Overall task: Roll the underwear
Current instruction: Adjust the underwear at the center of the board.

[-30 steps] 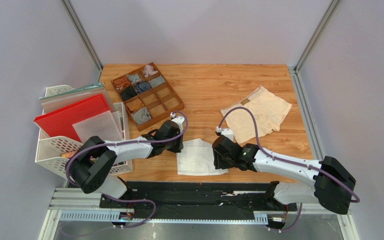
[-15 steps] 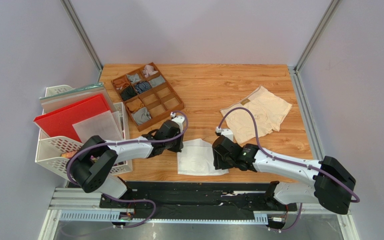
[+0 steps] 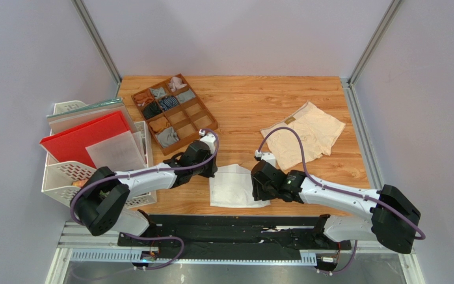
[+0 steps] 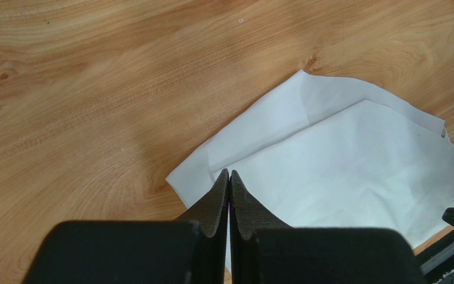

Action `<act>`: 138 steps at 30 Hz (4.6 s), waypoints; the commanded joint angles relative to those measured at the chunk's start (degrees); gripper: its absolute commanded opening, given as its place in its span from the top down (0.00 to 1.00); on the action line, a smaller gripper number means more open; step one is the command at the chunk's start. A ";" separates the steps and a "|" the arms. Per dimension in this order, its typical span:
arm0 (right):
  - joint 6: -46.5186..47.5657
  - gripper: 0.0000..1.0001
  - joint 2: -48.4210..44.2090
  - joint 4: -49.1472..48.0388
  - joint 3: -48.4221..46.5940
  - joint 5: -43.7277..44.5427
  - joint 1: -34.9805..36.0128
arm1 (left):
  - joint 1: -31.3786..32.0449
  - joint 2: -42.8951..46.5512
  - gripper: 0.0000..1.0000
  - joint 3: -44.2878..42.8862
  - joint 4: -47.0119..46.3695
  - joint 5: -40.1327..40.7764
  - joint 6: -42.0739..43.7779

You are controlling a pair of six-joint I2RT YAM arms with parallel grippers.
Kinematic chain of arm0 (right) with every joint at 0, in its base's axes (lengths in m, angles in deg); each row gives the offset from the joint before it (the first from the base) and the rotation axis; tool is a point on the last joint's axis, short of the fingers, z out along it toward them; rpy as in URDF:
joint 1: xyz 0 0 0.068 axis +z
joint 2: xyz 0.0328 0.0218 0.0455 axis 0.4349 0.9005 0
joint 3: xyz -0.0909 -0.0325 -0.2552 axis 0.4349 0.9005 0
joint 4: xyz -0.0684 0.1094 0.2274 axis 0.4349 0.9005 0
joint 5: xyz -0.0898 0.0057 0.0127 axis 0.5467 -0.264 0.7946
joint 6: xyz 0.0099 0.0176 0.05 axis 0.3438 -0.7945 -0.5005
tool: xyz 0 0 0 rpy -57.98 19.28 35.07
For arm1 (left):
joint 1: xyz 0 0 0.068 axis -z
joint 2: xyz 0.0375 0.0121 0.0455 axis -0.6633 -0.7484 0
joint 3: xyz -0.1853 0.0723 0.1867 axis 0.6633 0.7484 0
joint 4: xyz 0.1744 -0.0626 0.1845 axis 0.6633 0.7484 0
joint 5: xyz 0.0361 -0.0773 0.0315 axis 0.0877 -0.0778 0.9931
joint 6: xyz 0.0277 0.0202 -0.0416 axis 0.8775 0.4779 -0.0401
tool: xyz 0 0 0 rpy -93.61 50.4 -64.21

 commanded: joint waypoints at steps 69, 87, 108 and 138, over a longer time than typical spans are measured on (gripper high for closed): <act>0.10 0.58 1.41 -2.29 0.56 -0.87 -0.17 | -0.03 -5.15 1.00 3.44 -15.94 -7.98 -4.43; 0.89 0.59 0.27 -1.58 -0.93 0.71 -0.17 | -0.20 3.12 1.00 7.58 -18.60 -4.65 -6.54; 2.65 0.49 2.73 -0.88 -7.53 3.26 -0.08 | -2.23 5.67 1.00 8.81 -14.99 2.48 -4.70; 19.00 0.60 24.43 -21.35 -16.66 -1.40 -10.72 | -3.72 1.89 1.00 9.51 -14.02 5.12 -5.22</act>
